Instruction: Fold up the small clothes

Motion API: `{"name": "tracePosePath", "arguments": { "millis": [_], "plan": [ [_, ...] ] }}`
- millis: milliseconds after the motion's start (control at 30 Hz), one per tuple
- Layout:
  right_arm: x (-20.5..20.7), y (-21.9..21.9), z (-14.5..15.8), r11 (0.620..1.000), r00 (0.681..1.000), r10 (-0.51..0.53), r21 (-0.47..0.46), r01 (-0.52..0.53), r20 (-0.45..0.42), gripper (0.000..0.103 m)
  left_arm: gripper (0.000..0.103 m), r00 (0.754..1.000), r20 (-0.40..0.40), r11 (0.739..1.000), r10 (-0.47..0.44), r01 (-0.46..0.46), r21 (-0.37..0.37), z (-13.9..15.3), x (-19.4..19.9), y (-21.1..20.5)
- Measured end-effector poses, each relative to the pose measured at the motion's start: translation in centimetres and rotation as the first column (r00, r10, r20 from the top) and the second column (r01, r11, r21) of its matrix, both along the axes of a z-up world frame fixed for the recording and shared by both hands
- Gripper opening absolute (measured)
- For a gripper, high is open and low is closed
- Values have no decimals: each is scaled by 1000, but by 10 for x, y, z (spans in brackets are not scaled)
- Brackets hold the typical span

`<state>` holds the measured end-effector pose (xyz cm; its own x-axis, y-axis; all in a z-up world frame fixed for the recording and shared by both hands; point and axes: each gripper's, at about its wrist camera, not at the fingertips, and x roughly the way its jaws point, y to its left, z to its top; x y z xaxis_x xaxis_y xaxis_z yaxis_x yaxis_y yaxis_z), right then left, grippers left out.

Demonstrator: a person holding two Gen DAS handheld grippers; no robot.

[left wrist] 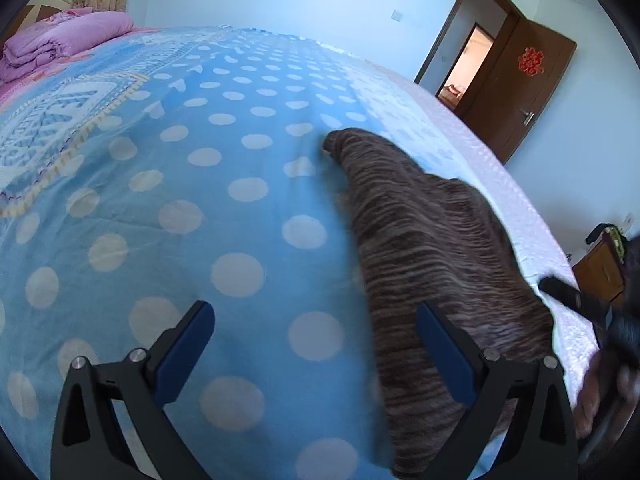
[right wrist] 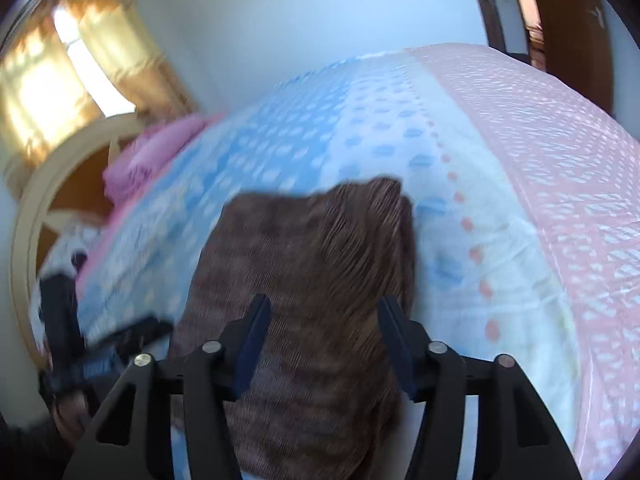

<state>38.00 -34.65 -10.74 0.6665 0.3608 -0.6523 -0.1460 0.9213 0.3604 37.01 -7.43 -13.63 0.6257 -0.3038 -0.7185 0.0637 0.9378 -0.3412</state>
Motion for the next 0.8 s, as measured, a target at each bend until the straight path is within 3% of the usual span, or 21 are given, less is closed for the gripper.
{"name": "tracePosePath", "arguments": {
  "millis": [67,267,400,800],
  "plan": [
    [26,-12,-7,997,999,-5,71,8,-48,58,103,999,17,999,-35,34,18,5,-4,-12],
    [81,-34,-40,994,991,-50,86,61,-124,58,100,994,-2,989,-107,107,105,0,4,-41],
    [95,-41,-49,991,992,-39,121,54,-123,57,100,991,-28,987,-128,130,96,-6,10,-45],
    [119,-36,-60,975,991,64,218,-37,-119,31,103,981,-26,977,-193,195,85,-10,16,-55]
  ]
}}
